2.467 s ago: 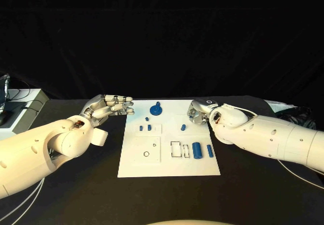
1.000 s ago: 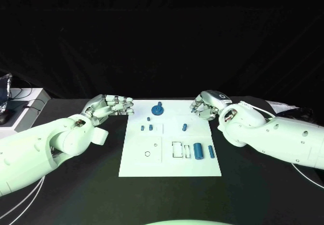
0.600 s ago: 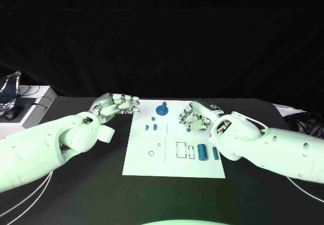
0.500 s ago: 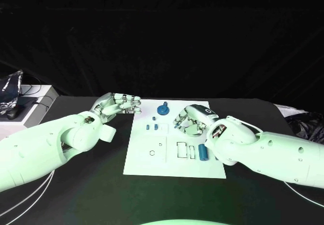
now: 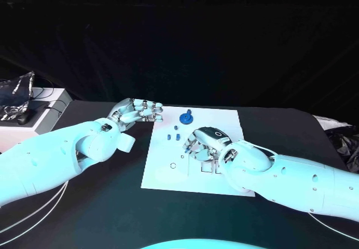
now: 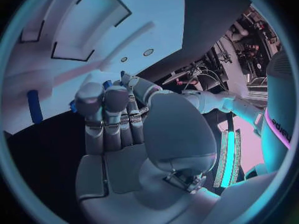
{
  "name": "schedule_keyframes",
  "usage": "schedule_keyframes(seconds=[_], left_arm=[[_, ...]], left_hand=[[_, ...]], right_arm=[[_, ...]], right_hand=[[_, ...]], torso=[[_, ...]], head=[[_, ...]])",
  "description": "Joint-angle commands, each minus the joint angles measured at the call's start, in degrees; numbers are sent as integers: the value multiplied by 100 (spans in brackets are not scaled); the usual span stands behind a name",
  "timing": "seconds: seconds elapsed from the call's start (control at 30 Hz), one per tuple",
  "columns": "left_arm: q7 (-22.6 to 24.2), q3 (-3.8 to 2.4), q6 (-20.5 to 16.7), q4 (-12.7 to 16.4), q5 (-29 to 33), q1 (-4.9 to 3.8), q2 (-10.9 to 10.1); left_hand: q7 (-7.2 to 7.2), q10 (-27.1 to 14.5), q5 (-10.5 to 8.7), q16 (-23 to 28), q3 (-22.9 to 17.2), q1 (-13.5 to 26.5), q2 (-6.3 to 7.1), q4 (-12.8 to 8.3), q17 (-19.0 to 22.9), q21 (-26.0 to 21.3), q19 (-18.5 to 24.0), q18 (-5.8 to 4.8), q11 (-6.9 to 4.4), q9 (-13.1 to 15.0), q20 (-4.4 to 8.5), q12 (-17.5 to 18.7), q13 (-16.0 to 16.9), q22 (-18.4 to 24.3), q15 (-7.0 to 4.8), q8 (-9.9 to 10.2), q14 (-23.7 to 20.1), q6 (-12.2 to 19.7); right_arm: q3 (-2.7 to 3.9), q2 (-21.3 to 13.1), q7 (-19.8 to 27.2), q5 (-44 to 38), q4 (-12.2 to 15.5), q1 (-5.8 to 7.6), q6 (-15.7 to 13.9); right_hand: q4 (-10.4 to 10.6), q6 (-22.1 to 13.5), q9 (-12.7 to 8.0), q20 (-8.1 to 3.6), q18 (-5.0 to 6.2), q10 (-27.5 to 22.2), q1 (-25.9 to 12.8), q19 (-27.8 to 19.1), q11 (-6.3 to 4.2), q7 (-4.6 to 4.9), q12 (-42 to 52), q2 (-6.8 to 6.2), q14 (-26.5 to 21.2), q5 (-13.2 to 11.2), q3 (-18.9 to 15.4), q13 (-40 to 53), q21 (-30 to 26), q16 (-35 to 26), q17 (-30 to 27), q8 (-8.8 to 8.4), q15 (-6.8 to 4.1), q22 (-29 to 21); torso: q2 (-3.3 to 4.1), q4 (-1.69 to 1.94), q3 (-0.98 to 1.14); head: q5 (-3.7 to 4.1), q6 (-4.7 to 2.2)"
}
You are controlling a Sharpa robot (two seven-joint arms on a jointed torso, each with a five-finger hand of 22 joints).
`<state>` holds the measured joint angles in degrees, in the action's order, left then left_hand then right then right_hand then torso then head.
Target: Assemble the parts on the task board
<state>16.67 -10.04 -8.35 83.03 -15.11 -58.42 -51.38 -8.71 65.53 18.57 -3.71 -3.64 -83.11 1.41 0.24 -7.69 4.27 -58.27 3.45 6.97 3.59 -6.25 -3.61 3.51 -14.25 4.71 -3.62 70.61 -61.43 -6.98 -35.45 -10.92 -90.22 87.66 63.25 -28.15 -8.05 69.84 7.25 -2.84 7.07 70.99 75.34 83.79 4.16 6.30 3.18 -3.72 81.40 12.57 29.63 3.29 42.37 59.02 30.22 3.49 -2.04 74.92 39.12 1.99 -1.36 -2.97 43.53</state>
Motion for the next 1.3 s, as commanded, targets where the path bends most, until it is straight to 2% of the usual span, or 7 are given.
schedule_keyframes(seconds=[0.03,0.4,0.6,0.73,1.03,1.3], left_arm=[[56,-5,-9,22,22,3,7],[44,-5,11,43,22,3,-7],[37,-5,14,49,22,3,-16],[28,-5,18,46,22,3,-21],[8,-5,33,43,22,3,-29],[-5,-5,41,53,22,3,-30]], left_hand=[[-34,-9,5,13,33,-46,-32,14,-6,13,-22,-109,8,3,0,18,-7,16,16,-3,-13,9],[-37,-12,6,17,36,-53,-30,19,2,16,-24,-110,12,3,0,18,-7,35,24,-3,-41,10],[-37,-12,6,17,36,-53,-30,19,2,16,-24,-110,12,3,0,18,-7,35,24,-3,-41,10],[-37,-12,6,17,36,-53,-30,19,2,16,-24,-110,12,3,0,18,-7,35,24,-3,-41,10],[-40,-14,3,15,44,-59,-30,33,14,22,-30,-106,13,3,-3,18,-7,66,29,-2,-54,10],[-40,-16,3,16,48,-66,-32,39,22,25,-31,-104,14,3,-6,17,-6,85,33,-3,-66,12]], right_arm=[[-1,83,-110,-303,-70,-26,177],[-9,282,-197,-403,-300,-151,251],[-10,308,-188,-402,-308,-170,307],[-10,304,-186,-385,-283,-179,357],[-10,313,-257,-391,-339,-184,503],[-21,394,-285,-457,-407,-185,609]], right_hand=[[4,-12,4,-5,83,100,26,97,-80,31,21,55,-1,25,-19,13,-27,15,-8,27,-14,491],[-18,-14,3,-5,85,98,9,101,-79,31,21,64,0,37,-25,13,-68,11,-21,27,-14,488],[-28,-12,2,-5,86,98,1,105,-79,31,21,68,2,39,-23,13,-81,12,-26,27,-14,487],[-28,-12,2,-5,86,98,1,105,-79,31,21,68,2,39,-23,13,-81,12,-26,27,-14,487],[-39,-21,0,-4,89,84,-15,105,-75,35,18,78,-1,38,-31,12,-124,9,-37,25,-12,482],[-29,-31,-9,1,93,65,-32,96,-71,37,20,69,-3,69,-79,12,-191,-8,-53,26,-9,471]], torso=[[2,3,5],[13,37,1],[13,24,-1],[10,23,-1],[3,17,-7],[10,29,-5]], head=[[-12,37],[-34,107],[-68,153],[-37,148],[-66,164],[-52,162]])
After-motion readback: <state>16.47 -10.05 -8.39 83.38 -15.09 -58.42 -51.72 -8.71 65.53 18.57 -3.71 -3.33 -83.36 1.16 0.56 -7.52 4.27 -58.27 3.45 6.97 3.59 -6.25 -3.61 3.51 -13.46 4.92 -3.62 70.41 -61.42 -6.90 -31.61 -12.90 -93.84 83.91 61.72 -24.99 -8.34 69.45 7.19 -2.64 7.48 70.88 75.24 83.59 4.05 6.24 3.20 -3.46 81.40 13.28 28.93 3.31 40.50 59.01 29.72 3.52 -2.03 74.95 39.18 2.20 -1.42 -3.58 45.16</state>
